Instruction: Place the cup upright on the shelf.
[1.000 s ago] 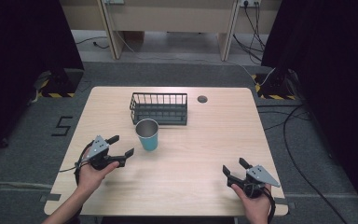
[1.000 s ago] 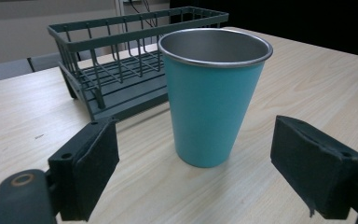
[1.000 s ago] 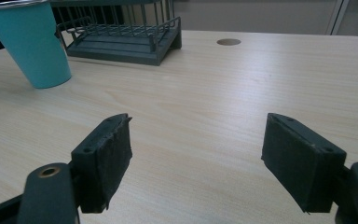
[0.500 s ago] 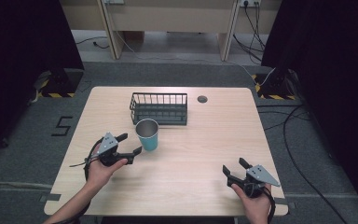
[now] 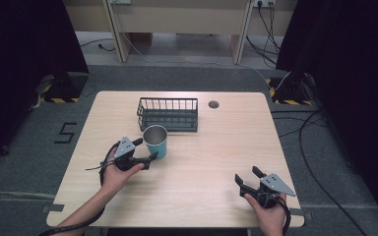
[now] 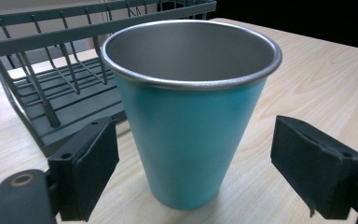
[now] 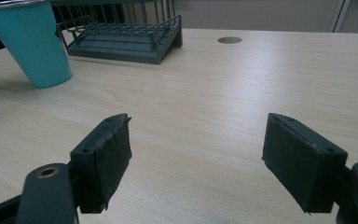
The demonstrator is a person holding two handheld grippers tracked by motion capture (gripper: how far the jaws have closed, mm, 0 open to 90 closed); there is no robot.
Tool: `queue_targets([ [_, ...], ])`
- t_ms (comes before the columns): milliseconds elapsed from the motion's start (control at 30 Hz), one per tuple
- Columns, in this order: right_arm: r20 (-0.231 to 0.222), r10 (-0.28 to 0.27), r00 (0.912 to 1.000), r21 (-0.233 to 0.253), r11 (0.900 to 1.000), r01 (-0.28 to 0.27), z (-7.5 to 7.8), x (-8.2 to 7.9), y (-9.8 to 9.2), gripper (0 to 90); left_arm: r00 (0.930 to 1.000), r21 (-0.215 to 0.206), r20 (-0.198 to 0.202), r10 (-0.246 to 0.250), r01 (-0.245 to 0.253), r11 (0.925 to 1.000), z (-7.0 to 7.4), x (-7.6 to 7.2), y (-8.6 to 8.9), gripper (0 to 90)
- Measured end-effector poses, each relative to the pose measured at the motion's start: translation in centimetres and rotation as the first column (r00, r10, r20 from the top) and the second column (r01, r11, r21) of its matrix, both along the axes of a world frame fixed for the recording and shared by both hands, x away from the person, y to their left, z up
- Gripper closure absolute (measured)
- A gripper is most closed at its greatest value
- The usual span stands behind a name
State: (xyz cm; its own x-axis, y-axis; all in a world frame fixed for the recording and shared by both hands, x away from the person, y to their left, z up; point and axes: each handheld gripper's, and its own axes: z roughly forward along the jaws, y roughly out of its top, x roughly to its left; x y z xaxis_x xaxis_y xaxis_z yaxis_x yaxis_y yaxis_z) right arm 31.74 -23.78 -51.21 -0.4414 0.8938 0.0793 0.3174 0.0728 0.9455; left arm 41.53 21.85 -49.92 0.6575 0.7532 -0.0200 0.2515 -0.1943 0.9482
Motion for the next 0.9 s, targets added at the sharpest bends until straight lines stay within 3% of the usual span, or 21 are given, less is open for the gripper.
queue_targets([
  [200,0.0,0.001,1.0,-0.002,1.0,-0.001,0.0,0.0,0.0,24.1,1.0,0.014,-0.005,0.006,-0.006,0.9999,-0.4,0.6,-0.5,14.4],
  [900,-0.01,0.003,1.0,0.0,1.0,-0.003,0.0,0.1,0.0,24.0,0.9999,0.001,-0.014,0.006,-0.006,1.0,-0.5,2.4,-1.8,14.5],
])
